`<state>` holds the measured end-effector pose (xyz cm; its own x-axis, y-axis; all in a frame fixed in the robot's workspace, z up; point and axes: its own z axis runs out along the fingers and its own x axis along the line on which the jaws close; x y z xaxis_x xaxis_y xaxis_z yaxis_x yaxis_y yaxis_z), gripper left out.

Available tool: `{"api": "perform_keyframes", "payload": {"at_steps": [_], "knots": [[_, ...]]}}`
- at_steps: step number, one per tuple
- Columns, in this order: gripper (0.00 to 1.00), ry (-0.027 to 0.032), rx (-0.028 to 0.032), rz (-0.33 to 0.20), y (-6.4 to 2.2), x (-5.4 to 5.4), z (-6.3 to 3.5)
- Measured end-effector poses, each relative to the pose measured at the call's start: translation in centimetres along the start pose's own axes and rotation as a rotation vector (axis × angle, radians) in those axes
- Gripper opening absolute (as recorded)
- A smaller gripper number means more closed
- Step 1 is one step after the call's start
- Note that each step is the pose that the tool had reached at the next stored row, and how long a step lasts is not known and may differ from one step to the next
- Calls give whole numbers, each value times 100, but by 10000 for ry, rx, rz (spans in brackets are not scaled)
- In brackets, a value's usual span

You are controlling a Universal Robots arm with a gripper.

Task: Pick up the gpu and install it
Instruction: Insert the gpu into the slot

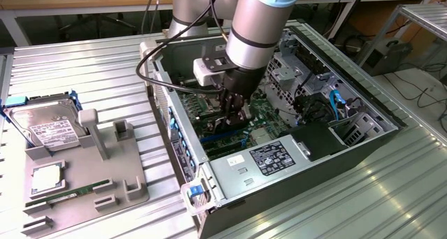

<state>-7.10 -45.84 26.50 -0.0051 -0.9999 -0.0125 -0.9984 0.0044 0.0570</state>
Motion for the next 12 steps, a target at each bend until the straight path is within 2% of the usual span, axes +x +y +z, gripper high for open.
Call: {"api": "perform_keyframes", "payload": {"at_steps": [5, 12], "knots": [[26, -3, -15, -2, 15, 0, 32], [26, -4, -107, 0, 20, 1, 73]]}}
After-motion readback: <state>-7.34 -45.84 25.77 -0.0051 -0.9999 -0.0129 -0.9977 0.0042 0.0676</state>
